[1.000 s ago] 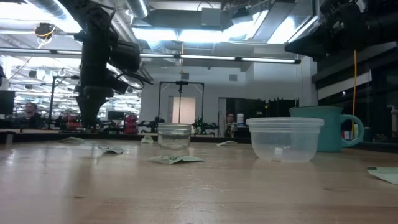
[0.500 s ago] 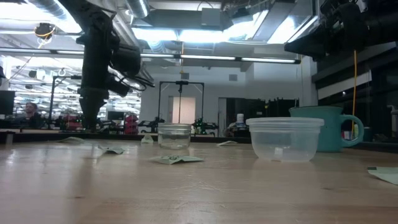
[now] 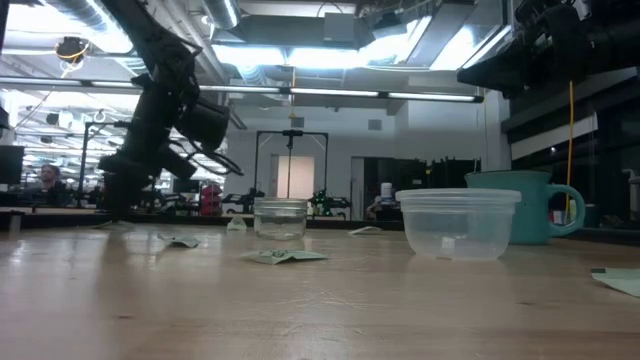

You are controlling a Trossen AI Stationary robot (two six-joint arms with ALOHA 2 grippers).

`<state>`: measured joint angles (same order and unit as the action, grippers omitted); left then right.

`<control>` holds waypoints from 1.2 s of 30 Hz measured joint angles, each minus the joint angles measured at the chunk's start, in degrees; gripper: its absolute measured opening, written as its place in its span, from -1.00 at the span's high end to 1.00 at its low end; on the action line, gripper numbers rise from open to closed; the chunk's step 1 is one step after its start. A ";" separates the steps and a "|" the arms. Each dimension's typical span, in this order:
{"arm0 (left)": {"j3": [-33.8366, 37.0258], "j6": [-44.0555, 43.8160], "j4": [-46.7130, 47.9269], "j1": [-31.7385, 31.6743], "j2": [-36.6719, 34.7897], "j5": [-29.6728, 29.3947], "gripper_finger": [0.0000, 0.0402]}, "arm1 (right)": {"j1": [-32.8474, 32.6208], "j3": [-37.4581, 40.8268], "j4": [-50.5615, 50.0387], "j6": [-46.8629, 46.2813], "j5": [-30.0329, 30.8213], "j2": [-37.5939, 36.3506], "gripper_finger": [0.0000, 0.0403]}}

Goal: Pick and place Stevia / Truvia into bins
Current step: Put the stevia packet into the transparent glass container

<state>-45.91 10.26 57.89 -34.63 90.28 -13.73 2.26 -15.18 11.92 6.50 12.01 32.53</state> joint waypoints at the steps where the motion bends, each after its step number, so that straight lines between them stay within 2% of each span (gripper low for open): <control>1: 0.00 0.00 0.54 -0.04 0.00 -0.34 0.07 | -0.01 0.00 0.00 0.00 0.00 0.00 0.87; 12: 0.00 2.30 -5.71 -0.37 0.00 -0.03 0.07 | -0.02 0.00 0.00 0.00 0.00 0.00 0.87; 22: 0.00 2.54 -5.01 -1.73 0.32 0.41 0.07 | -0.02 0.00 0.00 0.00 -0.02 0.00 0.87; 31: -0.57 5.15 -4.28 -5.01 6.26 2.33 0.07 | -0.02 0.00 -0.02 0.00 -0.02 0.00 0.87; 36: -0.47 6.87 -3.49 -5.16 6.46 1.93 0.15 | 0.00 0.00 -0.02 0.02 -0.02 0.00 0.87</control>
<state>-46.38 17.14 54.40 -39.79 96.74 -11.80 2.26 -15.18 11.90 6.52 11.99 32.53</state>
